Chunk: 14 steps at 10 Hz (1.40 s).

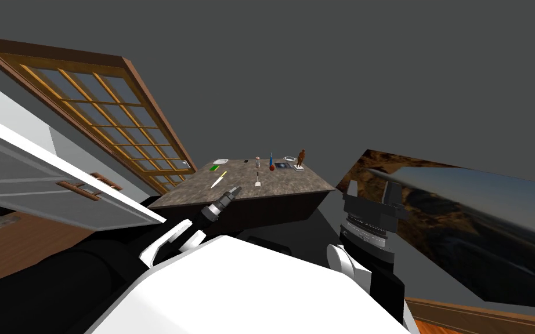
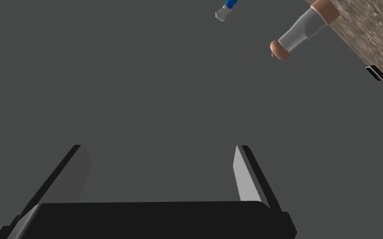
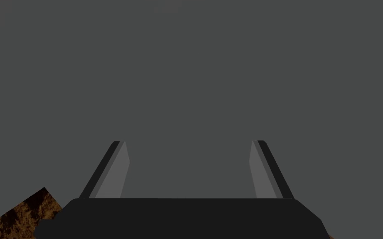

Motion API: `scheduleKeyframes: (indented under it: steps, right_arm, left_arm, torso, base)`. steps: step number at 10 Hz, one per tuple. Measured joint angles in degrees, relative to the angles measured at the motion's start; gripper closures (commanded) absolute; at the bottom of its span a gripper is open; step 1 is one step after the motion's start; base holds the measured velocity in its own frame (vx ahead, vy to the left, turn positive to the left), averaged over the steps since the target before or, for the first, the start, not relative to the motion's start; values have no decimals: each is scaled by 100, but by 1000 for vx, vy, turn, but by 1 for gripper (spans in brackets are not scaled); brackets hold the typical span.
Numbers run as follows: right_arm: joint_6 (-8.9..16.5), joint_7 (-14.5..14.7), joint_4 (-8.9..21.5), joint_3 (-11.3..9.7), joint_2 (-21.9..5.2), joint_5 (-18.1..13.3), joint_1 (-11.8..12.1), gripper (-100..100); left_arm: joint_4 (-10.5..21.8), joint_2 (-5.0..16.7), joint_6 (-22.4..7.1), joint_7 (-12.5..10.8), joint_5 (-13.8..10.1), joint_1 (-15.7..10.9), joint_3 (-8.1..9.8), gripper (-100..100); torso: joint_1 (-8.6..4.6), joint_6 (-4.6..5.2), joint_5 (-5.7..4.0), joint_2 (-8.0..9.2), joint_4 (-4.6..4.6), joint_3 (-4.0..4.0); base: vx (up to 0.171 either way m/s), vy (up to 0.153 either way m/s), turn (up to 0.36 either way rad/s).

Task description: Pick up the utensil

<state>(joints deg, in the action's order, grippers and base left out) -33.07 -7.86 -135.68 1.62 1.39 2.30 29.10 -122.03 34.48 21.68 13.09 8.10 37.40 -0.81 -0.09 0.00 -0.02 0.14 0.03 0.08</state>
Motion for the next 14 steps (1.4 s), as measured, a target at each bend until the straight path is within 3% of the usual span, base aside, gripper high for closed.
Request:
scheduleKeyframes:
  steps: [5, 9, 14]
  right_arm:
    - [0, 0, 0, 1, 0, 0, 1, 0]
    - [0, 0, 0, 0, 0, 0, 0, 0]
    - [0, 0, 0, 1, 0, 0, 1, 0]
  left_arm:
    - [304, 734, -236, 318, 199, 112, -4, -100]
    - [510, 1423, -533, 545, 354, 299, 91, -100]
    - [944, 2312, -936, 1058, 688, 526, 52, -100]
  torso:
    - [7, -3, 2, -10, -1, -5]
    - [4, 1, 1, -7, -1, -4]
    - [4, -4, 1, -13, -2, -7]
  base:
    - [-13, -24, -91]
    - [-17, -23, -116]
    - [-7, -28, -127]
